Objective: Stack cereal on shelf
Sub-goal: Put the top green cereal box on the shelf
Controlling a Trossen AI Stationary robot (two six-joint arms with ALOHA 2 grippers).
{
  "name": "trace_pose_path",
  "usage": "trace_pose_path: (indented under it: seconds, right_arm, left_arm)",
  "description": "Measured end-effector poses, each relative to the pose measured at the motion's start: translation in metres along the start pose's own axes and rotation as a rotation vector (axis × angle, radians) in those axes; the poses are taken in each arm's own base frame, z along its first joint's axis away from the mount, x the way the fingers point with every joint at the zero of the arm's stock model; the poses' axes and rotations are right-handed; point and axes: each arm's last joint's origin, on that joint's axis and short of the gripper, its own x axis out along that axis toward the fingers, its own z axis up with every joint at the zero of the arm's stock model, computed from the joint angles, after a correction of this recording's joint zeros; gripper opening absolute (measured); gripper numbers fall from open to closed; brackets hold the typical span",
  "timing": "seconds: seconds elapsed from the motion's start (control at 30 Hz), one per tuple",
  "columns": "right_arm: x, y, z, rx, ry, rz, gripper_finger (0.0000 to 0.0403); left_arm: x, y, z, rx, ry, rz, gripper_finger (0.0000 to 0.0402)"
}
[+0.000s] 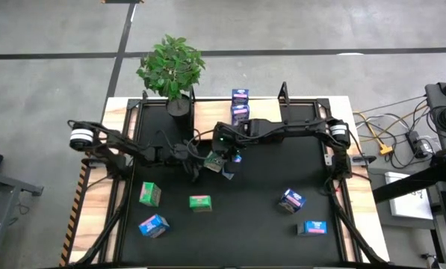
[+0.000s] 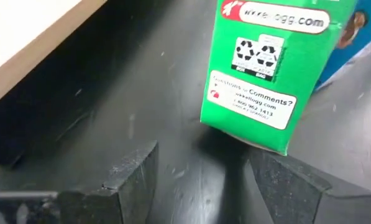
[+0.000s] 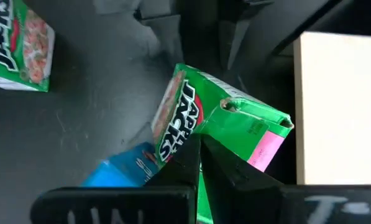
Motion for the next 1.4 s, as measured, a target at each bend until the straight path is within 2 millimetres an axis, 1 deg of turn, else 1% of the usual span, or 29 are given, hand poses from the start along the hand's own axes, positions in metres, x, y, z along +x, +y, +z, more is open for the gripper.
trace_pose_path:
  seconds: [0.17,0.27,0.43,0.6,0.87,0.97,1.03,1.17,1.33,1.4]
  right_arm:
    - [0.001,0.007,0.002,-0.015,-0.011,0.010,0.0009]
    - [0.001,0.010,0.004,-0.024,-0.021,0.013,0.0009]
    - [0.001,0.015,0.005,-0.038,-0.026,0.015,0.0009]
    - [0.002,0.020,0.008,-0.049,-0.046,0.013,0.0009]
    - [0.002,0.023,0.012,-0.060,-0.084,0.003,0.0009]
    - [0.002,0.023,0.013,-0.063,-0.095,0.002,0.0009]
    - [0.002,0.024,0.015,-0.067,-0.111,-0.001,0.0009]
    - [0.002,0.025,0.018,-0.084,-0.140,-0.005,0.0009]
    - [0.002,0.025,0.019,-0.085,-0.150,-0.007,0.0009]
    - [0.001,0.024,0.020,-0.069,-0.151,-0.038,0.0009]
  left_arm:
    - [-0.009,0.001,0.001,-0.011,0.062,0.016,0.0240]
    - [-0.015,0.001,0.001,-0.003,0.101,0.007,0.0255]
    - [-0.030,0.001,0.002,0.066,0.162,-0.052,0.0275]
    - [-0.051,-0.003,0.015,0.121,0.096,-0.138,0.0271]
    - [-0.090,-0.010,0.034,0.226,-0.085,-0.209,0.0243]
    - [-0.101,-0.012,0.041,0.258,-0.179,-0.231,0.0233]
    - [-0.107,-0.014,0.049,0.270,-0.272,-0.246,0.0232]
    - [-0.108,-0.018,0.062,0.284,-0.413,-0.263,0.0231]
    - [-0.094,-0.018,0.057,0.300,-0.362,-0.230,0.0231]
    - [-0.087,-0.018,0.054,0.298,-0.330,-0.221,0.0231]
